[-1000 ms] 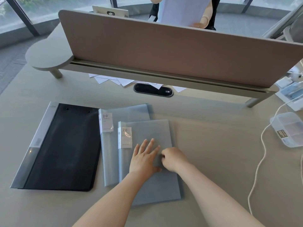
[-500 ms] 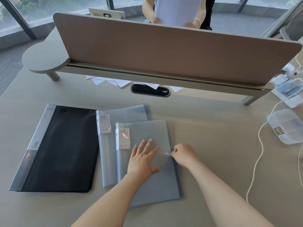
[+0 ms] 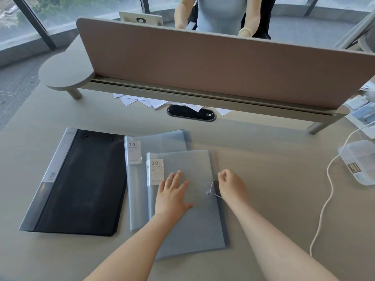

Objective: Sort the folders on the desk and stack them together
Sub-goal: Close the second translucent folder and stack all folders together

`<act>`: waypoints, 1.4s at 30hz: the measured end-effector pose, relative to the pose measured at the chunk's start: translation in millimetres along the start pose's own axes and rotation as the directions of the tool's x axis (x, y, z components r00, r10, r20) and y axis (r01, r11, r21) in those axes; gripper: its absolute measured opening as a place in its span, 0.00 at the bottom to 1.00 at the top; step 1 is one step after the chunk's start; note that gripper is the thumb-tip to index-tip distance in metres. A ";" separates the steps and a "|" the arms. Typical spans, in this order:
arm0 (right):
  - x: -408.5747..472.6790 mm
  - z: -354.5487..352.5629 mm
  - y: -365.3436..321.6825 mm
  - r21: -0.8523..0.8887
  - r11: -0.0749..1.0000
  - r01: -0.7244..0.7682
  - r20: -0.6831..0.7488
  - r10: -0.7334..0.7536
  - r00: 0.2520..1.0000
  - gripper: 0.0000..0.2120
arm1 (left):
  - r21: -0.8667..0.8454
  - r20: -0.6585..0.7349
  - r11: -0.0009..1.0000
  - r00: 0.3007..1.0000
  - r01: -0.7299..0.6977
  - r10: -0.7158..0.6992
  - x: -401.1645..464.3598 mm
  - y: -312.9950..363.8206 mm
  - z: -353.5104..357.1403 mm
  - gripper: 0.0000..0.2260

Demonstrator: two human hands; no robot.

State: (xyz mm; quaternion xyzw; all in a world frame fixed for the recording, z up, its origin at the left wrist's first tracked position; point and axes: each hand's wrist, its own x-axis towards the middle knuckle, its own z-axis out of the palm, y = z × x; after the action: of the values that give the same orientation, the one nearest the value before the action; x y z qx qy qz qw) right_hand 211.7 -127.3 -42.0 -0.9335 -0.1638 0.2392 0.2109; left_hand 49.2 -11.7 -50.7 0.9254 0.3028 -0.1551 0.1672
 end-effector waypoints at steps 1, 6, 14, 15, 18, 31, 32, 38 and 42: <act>-0.7 -2.1 3.2 -0.004 1.000 -0.030 -0.014 0.030 0.999 0.10 | -0.025 -0.041 0.999 0.998 0.048 -0.049 -2.0 -3.9 -2.1 0.37; -9.1 -6.9 8.5 -0.026 0.994 -0.111 0.031 0.111 0.993 0.13 | -0.230 -0.151 0.924 0.926 0.307 -0.345 -14.2 -22.4 -11.3 0.38; -25.1 -6.8 -7.9 0.020 0.980 -0.200 0.103 0.197 0.975 0.18 | -0.744 0.145 0.412 0.728 0.526 -0.670 -17.6 -27.2 -13.4 0.26; -25.8 -7.1 -8.4 0.037 0.975 -0.219 0.101 0.214 0.972 0.18 | -0.767 0.193 0.348 0.711 0.539 -0.676 -16.4 -27.8 -13.1 0.25; -24.7 -6.3 -5.1 0.041 0.970 -0.241 0.103 0.236 0.966 0.16 | -0.827 0.253 0.228 0.702 0.514 -0.666 -14.5 -35.0 -14.0 0.16; -7.0 1.0 -43.8 0.426 0.878 -0.217 0.068 0.208 0.976 0.07 | -0.986 0.124 -0.004 0.730 0.164 -0.672 -21.5 -63.7 -55.3 0.06; -1.8 2.0 -52.3 0.435 0.877 -0.204 0.067 0.194 0.979 0.06 | -0.990 0.105 -0.003 0.727 0.140 -0.679 -20.5 -66.8 -60.3 0.04; 21.8 12.0 -84.7 0.462 0.867 -0.186 0.132 0.141 0.981 0.06 | -0.983 0.068 0.092 0.779 0.160 -0.624 -9.3 -93.8 -65.7 0.08; 31.1 23.4 -90.5 0.438 0.876 -0.202 0.173 0.139 0.975 0.05 | -0.936 0.035 0.256 0.784 0.244 -0.619 -1.4 -105.8 -60.4 0.05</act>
State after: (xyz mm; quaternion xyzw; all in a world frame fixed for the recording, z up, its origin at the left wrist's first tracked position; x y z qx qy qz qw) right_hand 206.9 -29.7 -29.6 -0.8510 -0.0344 0.3513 0.3888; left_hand -5.4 92.5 -18.8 0.5671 0.6054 0.1578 0.5356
